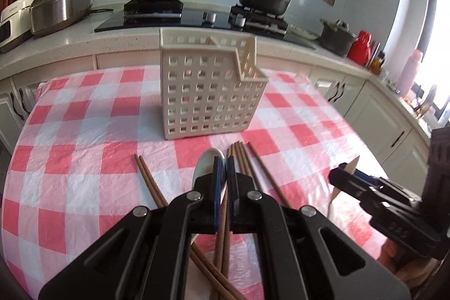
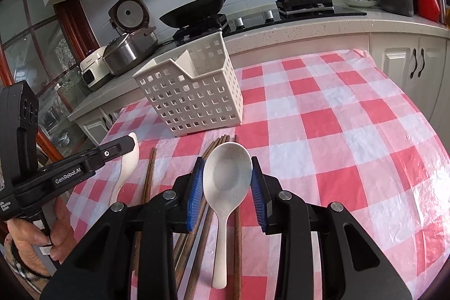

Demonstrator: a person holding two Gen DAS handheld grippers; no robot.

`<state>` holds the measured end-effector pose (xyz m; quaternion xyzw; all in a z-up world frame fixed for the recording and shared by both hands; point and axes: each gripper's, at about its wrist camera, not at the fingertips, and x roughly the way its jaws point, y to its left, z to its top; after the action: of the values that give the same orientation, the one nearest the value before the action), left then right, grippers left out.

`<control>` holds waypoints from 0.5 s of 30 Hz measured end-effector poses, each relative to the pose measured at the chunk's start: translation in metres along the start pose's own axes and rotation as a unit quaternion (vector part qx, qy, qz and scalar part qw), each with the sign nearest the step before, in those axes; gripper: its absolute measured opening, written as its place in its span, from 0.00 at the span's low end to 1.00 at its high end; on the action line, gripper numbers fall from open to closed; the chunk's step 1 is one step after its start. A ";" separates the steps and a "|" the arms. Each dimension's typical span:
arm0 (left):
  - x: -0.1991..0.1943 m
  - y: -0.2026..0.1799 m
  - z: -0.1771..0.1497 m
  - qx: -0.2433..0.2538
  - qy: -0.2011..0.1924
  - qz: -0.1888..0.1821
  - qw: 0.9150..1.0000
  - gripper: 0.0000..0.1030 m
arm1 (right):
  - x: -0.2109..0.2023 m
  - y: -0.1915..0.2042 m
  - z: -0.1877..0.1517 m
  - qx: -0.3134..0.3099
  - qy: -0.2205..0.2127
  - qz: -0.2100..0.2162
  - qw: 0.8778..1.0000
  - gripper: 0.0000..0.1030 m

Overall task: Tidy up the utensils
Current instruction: 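Lift both spoons and carry them over the white basket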

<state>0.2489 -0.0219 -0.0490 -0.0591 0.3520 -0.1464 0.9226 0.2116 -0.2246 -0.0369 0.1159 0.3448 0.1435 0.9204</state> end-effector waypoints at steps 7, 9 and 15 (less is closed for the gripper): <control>-0.027 0.006 0.019 -0.011 -0.039 -0.023 0.999 0.04 | -0.011 0.015 0.020 -0.031 -0.036 -0.010 0.999 0.31; -0.032 0.005 0.024 -0.010 -0.052 -0.027 0.998 0.04 | -0.012 0.019 0.026 -0.038 -0.043 -0.013 0.998 0.31; -0.043 0.001 0.050 -0.002 -0.103 -0.033 0.994 0.04 | -0.009 0.031 0.048 -0.055 -0.063 -0.018 0.996 0.31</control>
<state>0.2514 -0.0071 0.0152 -0.0871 0.2530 -0.1694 0.9485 0.2313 -0.2047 0.0137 0.0673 0.2793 0.1382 0.9478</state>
